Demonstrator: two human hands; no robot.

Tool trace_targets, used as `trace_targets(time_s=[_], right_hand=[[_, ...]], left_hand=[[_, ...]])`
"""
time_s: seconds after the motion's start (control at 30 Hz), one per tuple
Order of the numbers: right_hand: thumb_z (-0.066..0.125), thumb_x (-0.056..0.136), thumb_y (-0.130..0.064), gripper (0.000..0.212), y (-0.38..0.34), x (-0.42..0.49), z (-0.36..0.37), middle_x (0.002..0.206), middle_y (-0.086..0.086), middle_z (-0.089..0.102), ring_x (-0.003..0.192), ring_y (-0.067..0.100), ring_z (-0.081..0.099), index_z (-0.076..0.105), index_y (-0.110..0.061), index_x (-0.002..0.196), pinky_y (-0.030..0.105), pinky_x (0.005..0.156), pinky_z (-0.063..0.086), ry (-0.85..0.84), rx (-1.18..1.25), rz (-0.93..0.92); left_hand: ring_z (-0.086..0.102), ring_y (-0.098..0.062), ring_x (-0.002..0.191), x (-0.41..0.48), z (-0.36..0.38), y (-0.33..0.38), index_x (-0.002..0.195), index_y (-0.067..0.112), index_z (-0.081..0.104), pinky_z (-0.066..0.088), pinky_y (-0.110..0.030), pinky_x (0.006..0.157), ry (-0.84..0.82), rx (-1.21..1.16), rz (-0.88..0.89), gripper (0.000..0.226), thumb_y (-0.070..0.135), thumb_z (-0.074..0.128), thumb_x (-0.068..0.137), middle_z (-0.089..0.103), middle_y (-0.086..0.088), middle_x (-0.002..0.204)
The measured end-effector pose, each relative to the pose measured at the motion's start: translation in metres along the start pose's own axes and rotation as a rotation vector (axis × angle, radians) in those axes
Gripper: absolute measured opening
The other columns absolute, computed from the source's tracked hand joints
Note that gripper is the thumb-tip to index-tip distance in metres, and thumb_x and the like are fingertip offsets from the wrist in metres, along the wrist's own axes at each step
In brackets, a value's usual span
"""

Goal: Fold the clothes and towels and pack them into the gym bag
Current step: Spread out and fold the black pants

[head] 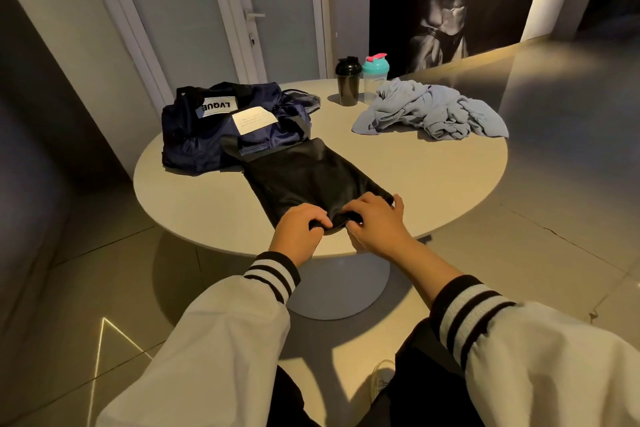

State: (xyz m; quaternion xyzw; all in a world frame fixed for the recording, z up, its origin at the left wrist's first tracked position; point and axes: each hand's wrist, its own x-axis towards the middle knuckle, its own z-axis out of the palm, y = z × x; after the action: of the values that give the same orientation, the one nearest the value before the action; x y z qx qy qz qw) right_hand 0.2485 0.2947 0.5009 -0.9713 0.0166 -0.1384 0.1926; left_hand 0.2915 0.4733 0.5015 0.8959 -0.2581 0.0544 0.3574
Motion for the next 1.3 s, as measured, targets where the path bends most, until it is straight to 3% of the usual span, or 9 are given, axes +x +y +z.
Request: trace_targets(time_s=[0.23, 0.4, 0.53, 0.63, 0.7, 0.8, 0.93, 1.17, 1.3], right_hand=[[0.065, 0.094, -0.022, 0.018, -0.014, -0.009, -0.004, 0.106, -0.006, 0.056, 0.101, 0.021, 0.053, 0.062, -0.031, 0.109, 0.039, 0.092, 0.019, 0.13, 0.013, 0.021], [0.056, 0.097, -0.01, 0.019, -0.017, -0.02, -0.006, 0.104, -0.003, 0.05, 0.099, 0.028, 0.036, 0.059, -0.027, 0.105, 0.031, 0.077, 0.023, 0.118, -0.011, -0.025], [0.057, 0.094, -0.028, 0.018, -0.02, -0.02, -0.006, 0.105, -0.007, 0.051, 0.105, 0.02, 0.047, 0.064, -0.034, 0.11, 0.038, 0.089, 0.022, 0.063, -0.066, -0.041], [0.052, 0.093, -0.043, 0.028, -0.016, -0.023, -0.007, 0.118, -0.006, 0.055, 0.118, 0.016, 0.046, 0.064, -0.038, 0.118, 0.05, 0.106, 0.02, 0.021, -0.052, -0.031], [0.044, 0.098, -0.049, 0.033, -0.01, -0.026, -0.009, 0.126, -0.006, 0.053, 0.124, 0.016, 0.044, 0.062, -0.042, 0.125, 0.056, 0.112, 0.013, 0.006, -0.046, 0.004], [0.041, 0.104, -0.043, 0.036, 0.003, -0.029, -0.01, 0.134, -0.001, 0.049, 0.127, 0.021, 0.042, 0.054, -0.041, 0.137, 0.051, 0.11, 0.024, -0.034, -0.072, 0.045], [0.042, 0.105, -0.038, 0.038, 0.017, -0.033, -0.017, 0.133, 0.006, 0.051, 0.121, 0.026, 0.047, 0.052, -0.034, 0.141, 0.039, 0.102, 0.04, -0.003, -0.089, 0.071], [0.041, 0.094, -0.07, 0.06, 0.031, -0.057, -0.036, 0.149, -0.003, 0.032, 0.142, 0.022, 0.026, 0.034, -0.049, 0.149, 0.061, 0.115, 0.009, -0.191, -0.162, 0.076], [0.059, 0.094, -0.052, 0.057, 0.034, -0.069, -0.035, 0.139, -0.003, 0.037, 0.133, 0.022, 0.031, 0.036, -0.051, 0.147, 0.051, 0.111, 0.016, -0.133, -0.208, 0.017]], left_hand=[[0.053, -0.015, 0.111, -0.008, 0.001, -0.004, 0.09, 0.022, 0.071, 0.04, -0.031, 0.102, 0.1, 0.083, 0.028, 0.019, 0.006, 0.061, 0.09, 0.066, 0.002, 0.113], [0.05, -0.017, 0.109, -0.014, 0.006, 0.001, 0.091, 0.027, 0.064, 0.041, -0.028, 0.092, 0.081, 0.139, 0.018, 0.006, 0.021, 0.061, 0.09, 0.063, 0.006, 0.109], [0.045, -0.013, 0.109, -0.019, 0.01, 0.003, 0.107, 0.03, 0.061, 0.042, -0.031, 0.094, 0.048, 0.166, 0.025, 0.024, 0.046, 0.064, 0.089, 0.059, 0.01, 0.114], [0.051, -0.018, 0.112, -0.018, 0.013, 0.003, 0.111, 0.027, 0.06, 0.045, -0.037, 0.1, 0.103, 0.176, -0.004, 0.021, 0.039, 0.06, 0.094, 0.063, 0.005, 0.115], [0.051, -0.021, 0.121, -0.015, 0.015, 0.005, 0.116, 0.029, 0.06, 0.037, -0.044, 0.11, 0.104, 0.225, -0.036, 0.02, 0.036, 0.055, 0.098, 0.063, 0.004, 0.12], [0.03, -0.021, 0.146, -0.012, 0.018, 0.011, 0.135, 0.037, 0.054, 0.013, -0.053, 0.122, -0.074, 0.26, -0.032, 0.034, 0.039, 0.047, 0.102, 0.048, 0.007, 0.148], [0.034, -0.023, 0.142, -0.007, 0.025, 0.028, 0.144, 0.035, 0.048, 0.027, -0.046, 0.119, -0.186, 0.318, 0.063, 0.043, 0.044, 0.045, 0.102, 0.041, 0.003, 0.155], [0.032, -0.024, 0.141, -0.016, 0.033, 0.025, 0.145, 0.038, 0.044, 0.027, -0.043, 0.115, -0.12, 0.409, 0.115, 0.051, 0.059, 0.044, 0.098, 0.037, 0.003, 0.156], [0.035, -0.021, 0.136, -0.029, 0.029, 0.018, 0.143, 0.04, 0.045, 0.028, -0.037, 0.111, -0.11, 0.429, 0.181, 0.053, 0.056, 0.057, 0.093, 0.042, 0.006, 0.149]])
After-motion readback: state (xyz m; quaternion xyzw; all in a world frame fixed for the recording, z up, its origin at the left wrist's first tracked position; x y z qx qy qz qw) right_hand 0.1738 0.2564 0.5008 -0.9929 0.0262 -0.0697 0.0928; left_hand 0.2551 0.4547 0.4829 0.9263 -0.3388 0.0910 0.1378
